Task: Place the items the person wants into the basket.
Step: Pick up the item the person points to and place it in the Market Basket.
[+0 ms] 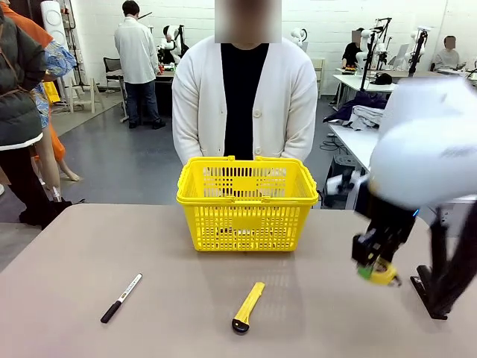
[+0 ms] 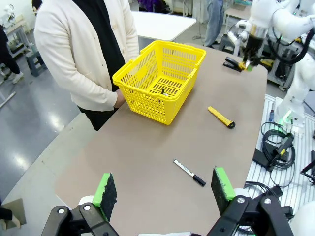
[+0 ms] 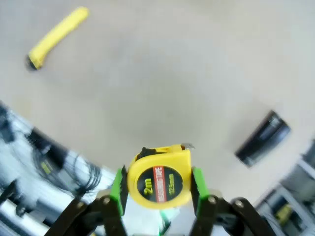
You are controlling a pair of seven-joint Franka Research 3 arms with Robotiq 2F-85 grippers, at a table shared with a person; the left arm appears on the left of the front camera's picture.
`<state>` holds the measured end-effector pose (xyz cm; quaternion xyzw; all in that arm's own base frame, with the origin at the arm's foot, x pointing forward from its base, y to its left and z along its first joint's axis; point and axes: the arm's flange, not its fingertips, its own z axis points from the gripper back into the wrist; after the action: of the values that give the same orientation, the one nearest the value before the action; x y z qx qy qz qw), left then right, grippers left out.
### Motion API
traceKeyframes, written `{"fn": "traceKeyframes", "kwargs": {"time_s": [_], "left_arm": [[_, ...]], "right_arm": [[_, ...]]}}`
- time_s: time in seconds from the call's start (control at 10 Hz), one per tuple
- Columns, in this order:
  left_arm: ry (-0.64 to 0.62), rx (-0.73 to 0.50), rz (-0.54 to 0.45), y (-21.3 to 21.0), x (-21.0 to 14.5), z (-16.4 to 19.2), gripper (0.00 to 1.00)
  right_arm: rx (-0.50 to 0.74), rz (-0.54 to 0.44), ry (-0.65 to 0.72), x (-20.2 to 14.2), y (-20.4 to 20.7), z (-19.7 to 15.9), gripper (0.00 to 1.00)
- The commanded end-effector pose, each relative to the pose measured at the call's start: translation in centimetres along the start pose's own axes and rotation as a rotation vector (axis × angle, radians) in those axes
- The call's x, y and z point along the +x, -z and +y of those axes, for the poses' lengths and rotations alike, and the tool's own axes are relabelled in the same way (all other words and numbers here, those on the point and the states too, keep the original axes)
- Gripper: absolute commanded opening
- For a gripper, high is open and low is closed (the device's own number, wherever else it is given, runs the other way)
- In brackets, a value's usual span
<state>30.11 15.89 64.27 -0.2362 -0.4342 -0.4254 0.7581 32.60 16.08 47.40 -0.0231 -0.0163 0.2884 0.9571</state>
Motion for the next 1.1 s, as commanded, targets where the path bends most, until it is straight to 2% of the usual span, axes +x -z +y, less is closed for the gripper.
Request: {"fn": "traceKeyframes", "kwargs": {"time_s": [0.0,0.2,0.3,0.5,0.6,0.9,1.0], "left_arm": [[0.002,-0.011,-0.002,-0.2,0.1,0.0,1.00],[0.002,-0.011,-0.002,-0.2,0.1,0.0,1.00],[0.002,-0.011,-0.002,-0.2,0.1,0.0,1.00],[0.002,-0.011,-0.002,-0.2,0.1,0.0,1.00],[0.002,-0.011,-0.002,-0.2,0.1,0.0,1.00],[0.002,-0.011,-0.002,-0.2,0.1,0.0,1.00],[0.002,-0.011,-0.002,-0.2,0.1,0.0,1.00]], "right_arm": [[-0.060,-0.003,-0.061,-0.4,-9.5,0.4,0.00],[-0.064,-0.063,-0.034,-0.2,-15.8,0.9,0.00],[-0.045,-0.087,-0.024,0.3,-17.5,1.0,0.00],[-0.030,-0.083,0.007,0.6,-18.0,0.6,0.00],[-0.046,-0.093,-0.031,0.6,-18.9,0.9,0.00],[-0.046,-0.093,-0.031,0.6,-18.9,0.9,0.00],[-0.046,-0.092,-0.031,0.7,-18.9,0.9,0.63]]}}
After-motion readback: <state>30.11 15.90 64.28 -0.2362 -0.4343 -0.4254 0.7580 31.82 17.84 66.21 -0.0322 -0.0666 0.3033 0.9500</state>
